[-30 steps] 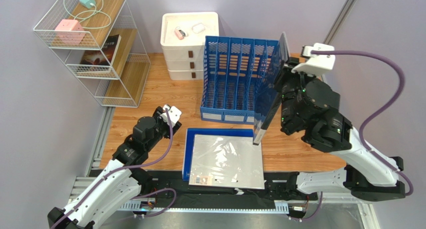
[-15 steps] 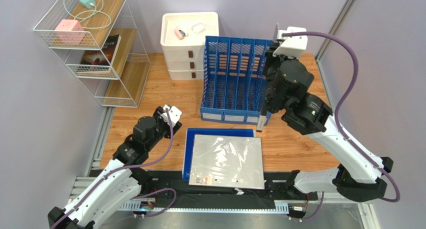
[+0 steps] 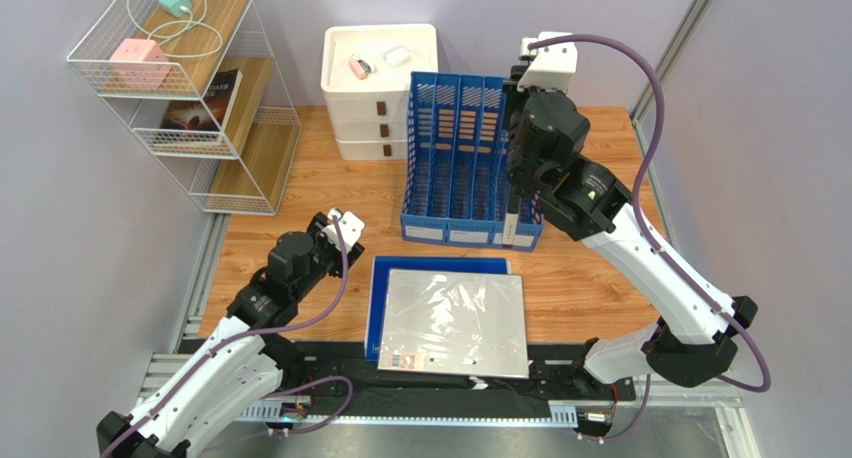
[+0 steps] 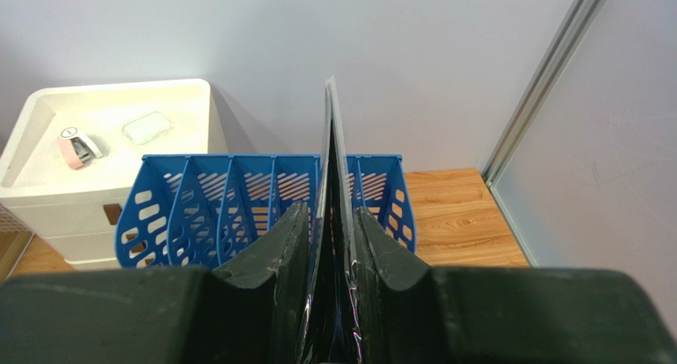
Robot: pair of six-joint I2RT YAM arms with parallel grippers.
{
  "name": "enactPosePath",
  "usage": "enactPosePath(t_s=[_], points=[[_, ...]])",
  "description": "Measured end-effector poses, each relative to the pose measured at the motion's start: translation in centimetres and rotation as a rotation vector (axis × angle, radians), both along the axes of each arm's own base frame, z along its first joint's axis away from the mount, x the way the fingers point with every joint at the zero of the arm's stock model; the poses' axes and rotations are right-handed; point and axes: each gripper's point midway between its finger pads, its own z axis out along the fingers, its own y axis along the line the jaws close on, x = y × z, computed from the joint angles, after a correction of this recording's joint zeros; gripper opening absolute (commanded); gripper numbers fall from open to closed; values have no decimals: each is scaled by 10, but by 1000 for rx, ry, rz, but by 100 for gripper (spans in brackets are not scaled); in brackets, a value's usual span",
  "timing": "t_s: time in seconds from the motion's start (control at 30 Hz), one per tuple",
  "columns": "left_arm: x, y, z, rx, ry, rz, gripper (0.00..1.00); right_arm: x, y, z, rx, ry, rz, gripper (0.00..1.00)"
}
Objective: Organize the desk
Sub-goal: Place the folder in the storage box.
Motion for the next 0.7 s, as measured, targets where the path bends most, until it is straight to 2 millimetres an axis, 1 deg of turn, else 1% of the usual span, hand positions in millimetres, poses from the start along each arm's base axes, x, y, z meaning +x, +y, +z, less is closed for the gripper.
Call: enactPosePath(t_s=[0.23, 0.4, 0.5, 0.57, 0.7], points=[[0, 0, 0, 0, 1, -1, 68, 30, -4, -12, -27, 7, -16, 0], [0, 0, 0, 0, 2, -3, 68, 44, -1, -22, -41, -14, -13, 0], [0, 0, -3, 2, 6, -3, 68, 50, 4, -34, -50, -26, -4, 0], [-1, -1, -6, 5, 12, -6, 68, 55, 9, -45, -63, -32, 2, 0], [-1, -1, -7, 5, 15, -8, 68, 61, 13, -64, -90, -47, -3, 0]])
